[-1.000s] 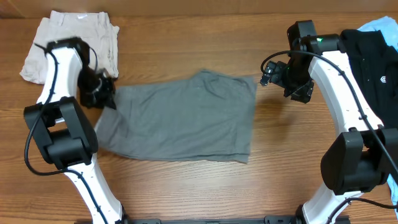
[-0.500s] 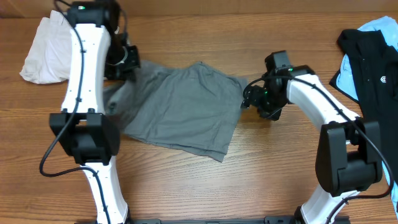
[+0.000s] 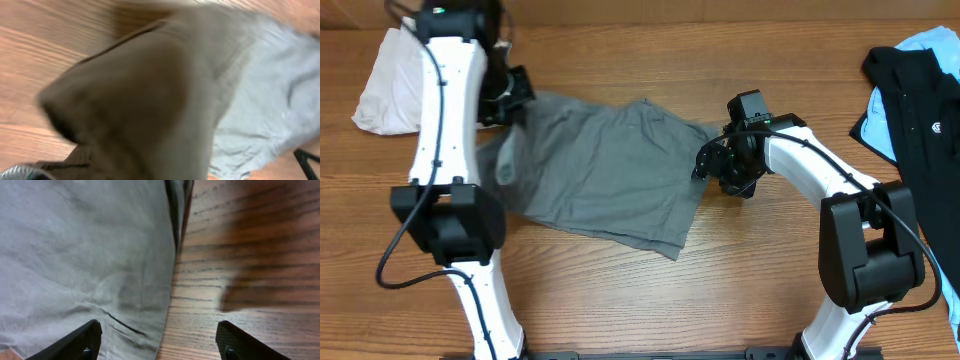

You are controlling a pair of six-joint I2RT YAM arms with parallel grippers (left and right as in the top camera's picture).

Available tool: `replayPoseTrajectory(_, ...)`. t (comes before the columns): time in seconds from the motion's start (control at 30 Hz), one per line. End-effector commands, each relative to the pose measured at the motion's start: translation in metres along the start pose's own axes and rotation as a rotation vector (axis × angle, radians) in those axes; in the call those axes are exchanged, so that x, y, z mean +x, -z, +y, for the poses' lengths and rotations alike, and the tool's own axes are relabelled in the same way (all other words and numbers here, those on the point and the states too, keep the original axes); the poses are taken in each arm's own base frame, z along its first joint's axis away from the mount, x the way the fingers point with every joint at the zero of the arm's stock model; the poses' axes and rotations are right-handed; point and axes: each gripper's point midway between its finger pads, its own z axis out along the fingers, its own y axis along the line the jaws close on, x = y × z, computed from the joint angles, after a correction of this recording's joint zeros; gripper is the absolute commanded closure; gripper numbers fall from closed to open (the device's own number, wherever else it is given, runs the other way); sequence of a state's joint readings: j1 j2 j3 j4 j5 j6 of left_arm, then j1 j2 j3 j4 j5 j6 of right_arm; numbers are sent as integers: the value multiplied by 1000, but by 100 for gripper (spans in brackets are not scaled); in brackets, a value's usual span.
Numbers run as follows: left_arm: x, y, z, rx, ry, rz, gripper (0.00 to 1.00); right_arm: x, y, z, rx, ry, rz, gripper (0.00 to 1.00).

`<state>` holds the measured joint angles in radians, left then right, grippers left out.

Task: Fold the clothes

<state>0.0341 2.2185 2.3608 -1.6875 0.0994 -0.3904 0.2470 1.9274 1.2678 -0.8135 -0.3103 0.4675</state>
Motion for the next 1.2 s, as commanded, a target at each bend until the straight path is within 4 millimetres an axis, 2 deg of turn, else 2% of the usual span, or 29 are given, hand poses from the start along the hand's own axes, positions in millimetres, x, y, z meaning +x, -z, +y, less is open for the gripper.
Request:
replayPoseTrajectory(0.0, -1, 50, 12, 30, 49, -133, 96, 2, -7, 4, -6, 8, 7, 23)
replayPoseTrajectory(0.17, 4, 67, 17, 23, 69, -180, 96, 1, -11, 18, -27, 18, -16, 23)
replayPoseTrajectory(0.2, 3, 70, 24, -14, 86, -203, 96, 2, -13, 24, -34, 16, -21, 23)
replayPoseTrajectory(0.33, 4, 68, 32, -53, 97, -201, 96, 8, -17, 41, -53, 37, -26, 27)
replayPoseTrajectory(0.43, 4, 62, 39, -88, 112, -190, 96, 19, -20, 64, -121, 84, -1, 36)
replayPoseTrajectory(0.53, 3, 59, 48, -140, 115, -195, 96, 30, -23, 87, -174, 139, 12, 41)
replayPoseTrajectory(0.67, 3, 59, 50, -155, 121, -202, 96, 45, -25, 108, -232, 168, 46, 45)
replayPoseTrajectory(0.7, 3, 59, 50, -155, 123, -202, 96, 54, -25, 117, -258, 186, 68, 46)
replayPoseTrajectory(0.83, 2, 59, 50, -155, 124, -201, 96, 65, -30, 124, -238, 199, 70, 51)
replayPoseTrajectory(0.97, 2, 59, 50, -154, 123, -201, 96, 78, -38, 130, -226, 198, 91, 65)
replayPoseTrajectory(1.03, 2, 59, 50, -154, 123, -201, 96, 82, -47, 126, -182, 172, 91, 74)
replayPoseTrajectory(1.07, 3, 59, 50, -154, 123, -201, 96, 83, -54, 121, -145, 143, 86, 82)
replayPoseTrajectory(1.17, 3, 59, 49, -151, 120, -199, 96, 86, -64, 117, -120, 132, 97, 93)
